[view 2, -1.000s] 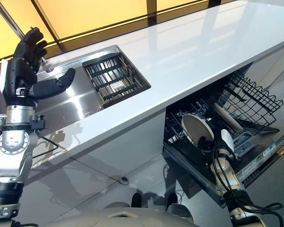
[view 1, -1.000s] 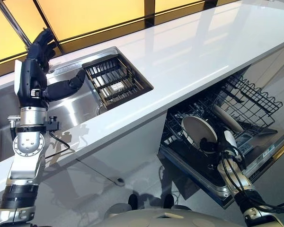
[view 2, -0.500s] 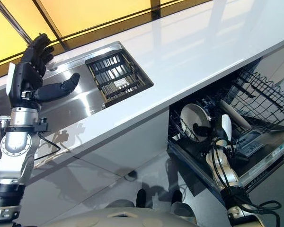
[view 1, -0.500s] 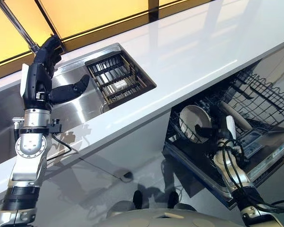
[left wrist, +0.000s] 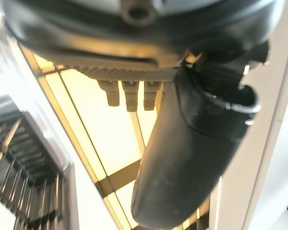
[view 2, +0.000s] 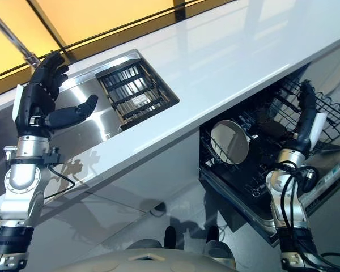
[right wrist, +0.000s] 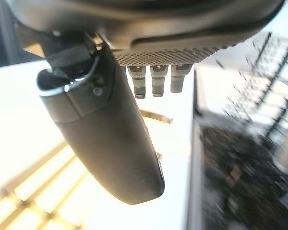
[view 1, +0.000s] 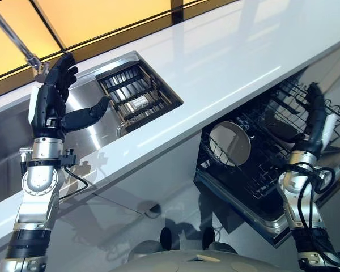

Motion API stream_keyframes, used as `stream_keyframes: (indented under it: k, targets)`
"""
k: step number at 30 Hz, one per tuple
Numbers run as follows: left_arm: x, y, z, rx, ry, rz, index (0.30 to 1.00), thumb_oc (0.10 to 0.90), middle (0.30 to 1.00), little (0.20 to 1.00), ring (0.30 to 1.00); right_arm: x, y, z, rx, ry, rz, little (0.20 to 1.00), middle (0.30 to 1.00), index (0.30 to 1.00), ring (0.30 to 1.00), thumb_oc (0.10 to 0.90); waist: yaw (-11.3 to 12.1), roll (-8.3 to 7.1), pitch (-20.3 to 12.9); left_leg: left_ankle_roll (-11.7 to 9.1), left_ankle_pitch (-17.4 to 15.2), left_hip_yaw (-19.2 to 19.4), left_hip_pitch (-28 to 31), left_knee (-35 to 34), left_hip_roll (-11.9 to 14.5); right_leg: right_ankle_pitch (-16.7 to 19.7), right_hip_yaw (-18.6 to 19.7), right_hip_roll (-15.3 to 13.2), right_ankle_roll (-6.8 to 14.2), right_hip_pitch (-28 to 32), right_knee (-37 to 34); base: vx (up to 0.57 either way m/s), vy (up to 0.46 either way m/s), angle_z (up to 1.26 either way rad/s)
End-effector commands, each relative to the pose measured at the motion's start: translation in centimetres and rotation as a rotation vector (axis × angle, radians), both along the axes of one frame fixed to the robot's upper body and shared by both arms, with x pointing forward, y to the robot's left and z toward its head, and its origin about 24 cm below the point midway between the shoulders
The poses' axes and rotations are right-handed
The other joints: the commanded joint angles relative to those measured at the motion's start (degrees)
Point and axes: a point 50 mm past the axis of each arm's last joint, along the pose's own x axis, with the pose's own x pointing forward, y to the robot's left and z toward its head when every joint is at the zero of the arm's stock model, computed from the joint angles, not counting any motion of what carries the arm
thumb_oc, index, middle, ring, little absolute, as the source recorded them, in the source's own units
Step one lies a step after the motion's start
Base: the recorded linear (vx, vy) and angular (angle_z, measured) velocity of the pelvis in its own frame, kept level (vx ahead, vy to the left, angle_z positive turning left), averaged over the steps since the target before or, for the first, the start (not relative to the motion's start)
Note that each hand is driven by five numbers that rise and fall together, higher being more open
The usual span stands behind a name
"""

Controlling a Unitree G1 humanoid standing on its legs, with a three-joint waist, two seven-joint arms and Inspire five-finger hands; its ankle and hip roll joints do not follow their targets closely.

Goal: Pick up plates and place into dishwasher.

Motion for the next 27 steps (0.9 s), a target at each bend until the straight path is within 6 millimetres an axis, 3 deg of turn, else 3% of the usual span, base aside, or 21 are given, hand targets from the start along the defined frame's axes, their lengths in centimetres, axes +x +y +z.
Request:
stream_keyframes:
  k: [1,6,12,20,27]
  targets:
    - [-1.1,0.9,4.9,0.043,-0.269,0.018,0.900,0.800,0.900,0.900,0.900,-1.1,-0.4,4.2,0.067,-0.329,-0.022,0.900,0.900,0.900,0.900,0.800,-1.97,-0.81,-3.51,1.55,-7.40,3.56,1.94,0.35,-3.25,-9.56,0.00,3.17,1.80,1.15,5.85,-0.03,0.007,-0.18]
    - [-1.1,1.2,5.0,0.038,-0.271,0.032,0.900,0.800,0.900,0.900,0.900,-1.0,-1.8,1.4,0.229,-0.216,-0.045,0.900,0.900,0.900,0.900,0.800,-2.80,-0.77,-3.34,1.72,-7.64,4.35,2.12,0.35,-3.33,-9.10,0.74,3.33,1.97,1.00,5.37,-0.02,0.002,-0.13]
    - [-0.1,1.1,5.2,0.026,-0.264,0.023,0.900,0.800,0.900,0.900,0.900,0.3,-3.2,-2.5,0.227,0.075,-0.073,0.900,0.900,0.900,0.900,0.800,-2.74,-0.81,-2.88,1.61,-7.55,4.66,2.33,0.36,-3.18,-8.89,1.18,3.53,1.88,1.15,5.21,0.01,-0.028,-0.09]
    - [0.7,0.9,5.8,0.033,-0.270,0.023,0.900,0.800,0.900,0.900,0.900,1.1,-5.7,-3.7,0.260,0.186,-0.106,0.900,0.900,0.900,0.900,0.800,-1.37,-0.71,-1.44,1.31,-7.36,4.00,1.97,0.99,-2.98,-9.35,0.60,3.49,1.49,0.90,6.31,0.04,-0.058,0.01]
    - [1.3,1.3,6.8,-0.010,-0.315,0.019,0.900,0.800,0.900,0.900,0.900,2.8,-7.8,-3.0,0.309,0.240,-0.145,0.900,0.900,0.900,0.900,0.800,0.24,-0.23,1.78,0.68,-7.34,3.11,-1.92,4.00,-2.62,-9.95,0.28,3.41,0.36,-1.74,8.44,-0.03,-0.077,0.03]
